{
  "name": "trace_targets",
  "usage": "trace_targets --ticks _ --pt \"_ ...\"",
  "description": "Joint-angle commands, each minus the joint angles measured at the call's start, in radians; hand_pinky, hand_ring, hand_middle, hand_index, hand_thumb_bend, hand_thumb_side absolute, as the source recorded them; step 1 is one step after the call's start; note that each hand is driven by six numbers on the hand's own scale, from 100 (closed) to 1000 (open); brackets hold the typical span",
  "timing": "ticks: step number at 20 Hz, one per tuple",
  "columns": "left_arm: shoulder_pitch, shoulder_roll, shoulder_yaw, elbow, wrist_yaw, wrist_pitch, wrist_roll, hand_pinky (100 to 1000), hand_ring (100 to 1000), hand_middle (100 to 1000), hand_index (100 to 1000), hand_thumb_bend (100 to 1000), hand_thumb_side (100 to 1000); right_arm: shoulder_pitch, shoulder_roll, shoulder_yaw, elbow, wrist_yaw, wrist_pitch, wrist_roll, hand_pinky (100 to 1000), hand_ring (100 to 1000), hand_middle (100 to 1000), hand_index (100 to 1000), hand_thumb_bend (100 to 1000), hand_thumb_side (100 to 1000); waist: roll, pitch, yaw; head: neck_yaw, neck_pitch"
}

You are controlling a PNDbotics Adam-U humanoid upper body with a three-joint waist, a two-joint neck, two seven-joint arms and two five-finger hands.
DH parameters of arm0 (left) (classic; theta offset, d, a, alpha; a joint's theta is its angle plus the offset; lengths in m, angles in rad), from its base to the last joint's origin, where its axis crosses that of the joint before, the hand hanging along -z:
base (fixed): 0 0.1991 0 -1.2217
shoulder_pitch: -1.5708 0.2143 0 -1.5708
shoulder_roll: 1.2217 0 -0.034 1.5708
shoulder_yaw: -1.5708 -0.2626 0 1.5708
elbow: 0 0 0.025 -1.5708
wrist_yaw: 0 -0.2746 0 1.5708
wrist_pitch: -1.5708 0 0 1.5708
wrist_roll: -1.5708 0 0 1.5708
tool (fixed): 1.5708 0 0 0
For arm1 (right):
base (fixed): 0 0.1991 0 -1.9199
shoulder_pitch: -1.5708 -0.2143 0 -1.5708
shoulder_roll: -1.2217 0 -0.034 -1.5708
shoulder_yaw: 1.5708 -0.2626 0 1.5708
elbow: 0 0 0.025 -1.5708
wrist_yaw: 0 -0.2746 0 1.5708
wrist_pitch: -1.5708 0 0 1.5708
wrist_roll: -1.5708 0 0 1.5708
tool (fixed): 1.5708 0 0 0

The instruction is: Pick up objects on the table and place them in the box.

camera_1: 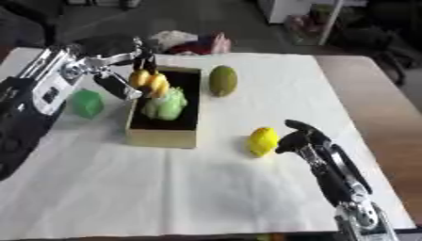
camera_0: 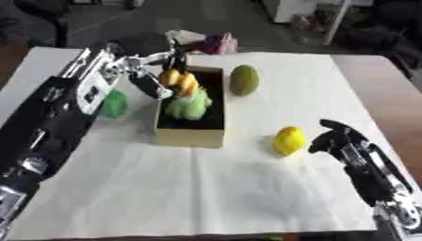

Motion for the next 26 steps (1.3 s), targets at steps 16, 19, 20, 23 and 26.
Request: trace_targets --ticks 16,19,20,23,26 --pt "-0.005 -0.045 -0.047 0.008 0.091 -0.007 -0.187 727 636 658 808 563 393 -0.008 -0.005 0.001 -0.013 -0.009 -0.003 0.011 747 611 584 861 100 723 0.008 -0.008 -0.005 -0.006 0.005" --pt "-0.012 -0.021 -0.036 -0.026 0.122 0.013 -0.181 730 643 667 813 530 420 -0.007 -0.005 0.000 -0.013 -0.008 -0.003 0.011 747 611 584 861 100 724 0.008 -0.009 -0.004 -0.008 0.005" --pt "-0.017 -0.007 -0.029 -0.043 0.132 0.023 -0.169 727 637 660 805 510 400 -0.006 -0.005 -0.001 -0.012 -0.007 -0.003 0.011 747 611 584 861 100 725 0.008 -0.009 -0.002 -0.009 0.005" --pt "-0.026 0.051 -0.003 -0.095 0.156 0.058 -0.102 721 625 646 790 477 339 -0.006 -0.007 -0.004 -0.012 -0.004 -0.003 0.009 747 611 584 861 100 724 0.010 -0.011 0.004 -0.012 0.005" --pt "-0.016 0.143 0.016 -0.117 0.147 0.089 -0.056 725 632 652 791 481 257 -0.004 -0.012 -0.011 -0.012 0.000 -0.003 0.004 747 611 584 862 100 725 0.017 -0.013 0.010 -0.026 0.005"
